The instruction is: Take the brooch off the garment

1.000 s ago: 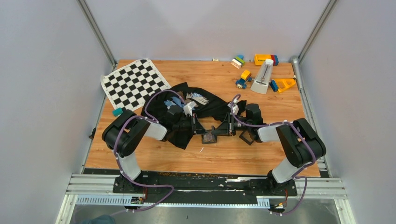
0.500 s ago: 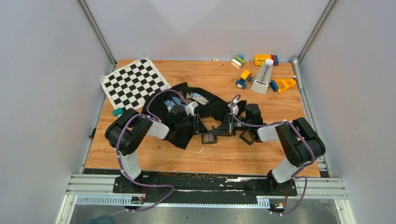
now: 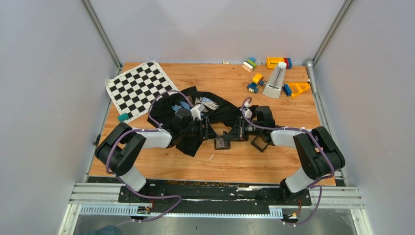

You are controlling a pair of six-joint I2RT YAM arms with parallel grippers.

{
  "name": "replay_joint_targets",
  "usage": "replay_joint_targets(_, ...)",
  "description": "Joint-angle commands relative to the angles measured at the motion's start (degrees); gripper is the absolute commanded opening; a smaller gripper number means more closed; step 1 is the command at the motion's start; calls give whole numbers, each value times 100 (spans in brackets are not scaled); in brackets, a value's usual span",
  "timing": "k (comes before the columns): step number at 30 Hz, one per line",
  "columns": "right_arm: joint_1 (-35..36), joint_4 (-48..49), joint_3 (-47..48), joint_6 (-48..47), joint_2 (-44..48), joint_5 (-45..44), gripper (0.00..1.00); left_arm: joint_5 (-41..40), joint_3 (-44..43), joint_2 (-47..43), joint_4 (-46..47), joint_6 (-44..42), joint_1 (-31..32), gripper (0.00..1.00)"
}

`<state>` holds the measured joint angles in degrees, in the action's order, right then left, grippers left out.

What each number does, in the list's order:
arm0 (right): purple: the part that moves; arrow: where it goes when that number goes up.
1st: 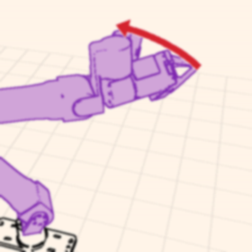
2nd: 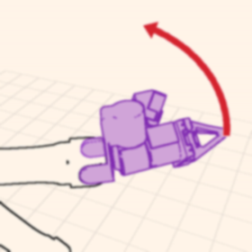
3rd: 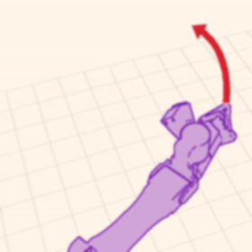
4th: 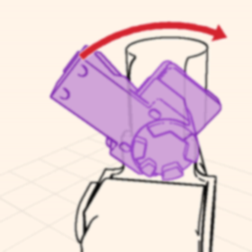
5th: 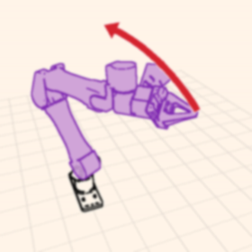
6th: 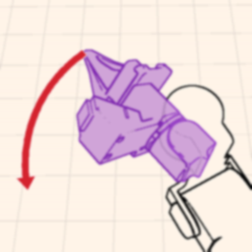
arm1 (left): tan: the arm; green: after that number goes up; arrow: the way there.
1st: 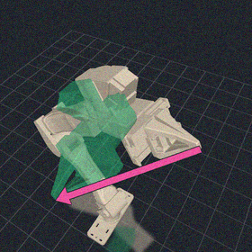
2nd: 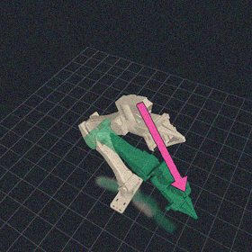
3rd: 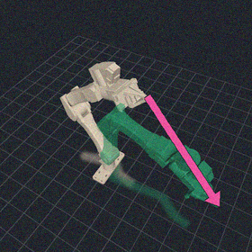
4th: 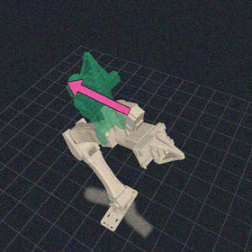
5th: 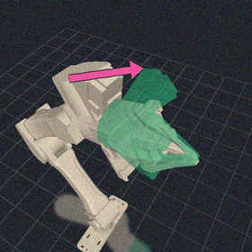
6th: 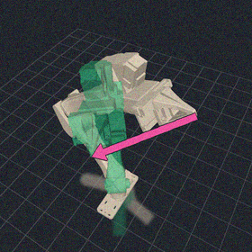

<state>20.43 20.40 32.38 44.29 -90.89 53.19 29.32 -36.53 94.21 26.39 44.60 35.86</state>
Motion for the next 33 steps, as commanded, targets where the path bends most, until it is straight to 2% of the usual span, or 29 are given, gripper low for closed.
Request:
replay_joint_targets(1, -45, -1416, 480, -730, 430, -967, 0, -569, 47, -788, -838, -379, -10, 67)
replay_joint_targets(6, -103, -2501, 796, -1072, 727, -1987, 0, -1154, 168, -1594, -1637, -613, -60, 68)
replay_joint_targets(9, -163, -2882, 995, -1243, 799, -2668, 0, -1025, 323, -1887, -1728, -537, -107, 68)
replay_joint_targets(13, -302, -3172, 1243, -1344, 673, -3162, 0, -861, 505, -2349, -1829, -423, -117, 68)
replay_joint_targets(20, -304, -3550, 1478, -1564, 513, -4180, 3, -799, 556, -3351, -2578, -490, -127, 69)
replay_joint_targets(24, -305, -3619, 1578, -1590, 329, -4225, 17, -1106, 408, -3766, -3144, -511, -123, 73)
replay_joint_targets(27, -306, -3737, 1658, -1600, 332, -4273, 33, -1530, 317, -3975, -3491, -572, -169, 83)
replay_joint_targets(30, -306, -3853, 1641, -1620, 778, -4445, 47, -1930, 221, -4056, -3679, -699, -294, 98)
replay_joint_targets(33, -308, -4001, 1652, -1696, 1448, -4667, 54, -2563, 37, -4094, -3986, -900, -469, 100)
